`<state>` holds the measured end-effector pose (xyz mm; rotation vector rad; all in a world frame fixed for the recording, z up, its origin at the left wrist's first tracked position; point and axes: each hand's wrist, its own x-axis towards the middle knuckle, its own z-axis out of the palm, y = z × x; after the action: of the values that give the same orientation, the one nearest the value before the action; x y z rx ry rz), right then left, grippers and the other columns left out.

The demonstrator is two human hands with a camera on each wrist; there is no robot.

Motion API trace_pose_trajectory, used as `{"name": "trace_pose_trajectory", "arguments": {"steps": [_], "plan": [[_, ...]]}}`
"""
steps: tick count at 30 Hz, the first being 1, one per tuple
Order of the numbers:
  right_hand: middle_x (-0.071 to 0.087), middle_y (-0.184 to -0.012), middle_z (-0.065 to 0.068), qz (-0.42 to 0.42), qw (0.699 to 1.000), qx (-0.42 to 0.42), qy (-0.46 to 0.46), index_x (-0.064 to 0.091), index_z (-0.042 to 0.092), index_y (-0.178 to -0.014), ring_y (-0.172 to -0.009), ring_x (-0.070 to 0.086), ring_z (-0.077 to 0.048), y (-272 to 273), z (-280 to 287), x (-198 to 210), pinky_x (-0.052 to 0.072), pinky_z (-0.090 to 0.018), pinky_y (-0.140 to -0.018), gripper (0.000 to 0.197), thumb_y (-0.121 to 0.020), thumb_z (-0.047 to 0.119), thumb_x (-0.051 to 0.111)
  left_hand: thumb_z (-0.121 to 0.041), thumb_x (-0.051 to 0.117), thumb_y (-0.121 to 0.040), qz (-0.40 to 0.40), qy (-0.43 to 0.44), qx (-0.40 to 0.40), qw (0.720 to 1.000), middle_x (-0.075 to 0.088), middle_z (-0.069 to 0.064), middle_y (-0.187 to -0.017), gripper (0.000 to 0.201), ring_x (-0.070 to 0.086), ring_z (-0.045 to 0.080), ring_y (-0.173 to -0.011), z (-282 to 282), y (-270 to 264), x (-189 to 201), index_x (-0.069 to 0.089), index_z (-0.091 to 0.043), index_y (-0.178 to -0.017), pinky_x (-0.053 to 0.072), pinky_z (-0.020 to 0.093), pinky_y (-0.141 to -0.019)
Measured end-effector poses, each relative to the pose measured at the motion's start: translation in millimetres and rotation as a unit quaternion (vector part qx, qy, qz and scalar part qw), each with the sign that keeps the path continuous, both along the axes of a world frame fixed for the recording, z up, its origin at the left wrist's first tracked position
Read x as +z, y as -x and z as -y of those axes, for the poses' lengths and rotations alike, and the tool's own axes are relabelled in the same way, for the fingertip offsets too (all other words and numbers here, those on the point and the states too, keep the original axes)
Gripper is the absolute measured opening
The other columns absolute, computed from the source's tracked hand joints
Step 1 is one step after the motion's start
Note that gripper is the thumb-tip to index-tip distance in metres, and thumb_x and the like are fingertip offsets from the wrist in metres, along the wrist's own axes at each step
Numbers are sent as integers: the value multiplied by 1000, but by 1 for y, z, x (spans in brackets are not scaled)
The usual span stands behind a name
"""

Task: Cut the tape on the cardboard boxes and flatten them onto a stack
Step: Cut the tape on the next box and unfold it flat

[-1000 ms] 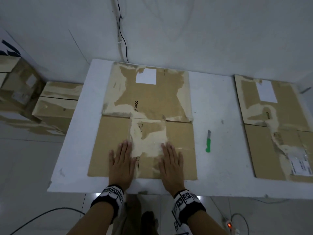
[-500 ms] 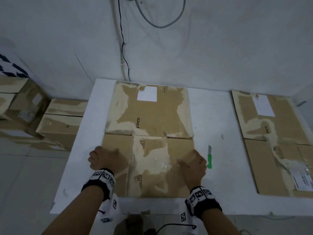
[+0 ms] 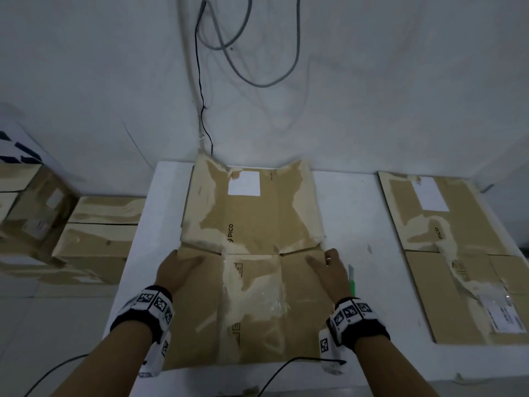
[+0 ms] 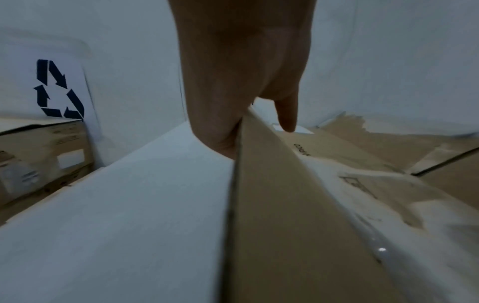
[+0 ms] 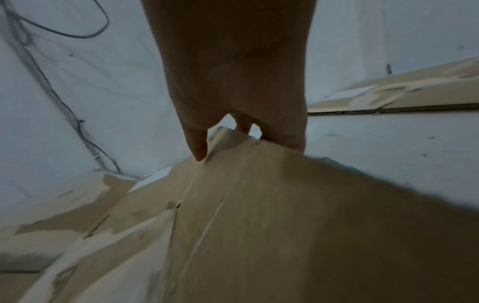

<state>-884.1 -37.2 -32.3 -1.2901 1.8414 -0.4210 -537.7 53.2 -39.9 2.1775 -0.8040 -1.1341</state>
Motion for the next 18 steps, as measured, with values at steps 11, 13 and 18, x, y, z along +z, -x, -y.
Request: {"name": "trace_pose_trajectory", "arguments": {"steps": [11,13,18], "plan": [[55,-138,-9,6,993,60,104,31,17,-151,-122,54,-32,-5,-16,30,38,-33,-100,51,-103,25,48,-25,61,-93,73,110,-54,990,64,13,-111,20,58,27,-98,-15,50,37,57,-12,-108,42,34,-87],[55,-137,-11,16,991,68,115,32,18,-150,-121,55,-33,13,-10,37,41,-36,-100,51,-102,24,49,-24,62,-93,67,128,-42,989,64,10,-107,14,55,23,-93,-16,68,45,56,-16,-103,40,32,-83],[58,-130,-6,52,987,73,135,34,21,-149,-115,56,-31,69,11,54,46,-36,-92,50,-102,23,49,-21,63,-92,51,175,-16,983,62,4,-103,14,56,21,-93,-14,123,67,56,-17,-104,38,30,-79]]}}
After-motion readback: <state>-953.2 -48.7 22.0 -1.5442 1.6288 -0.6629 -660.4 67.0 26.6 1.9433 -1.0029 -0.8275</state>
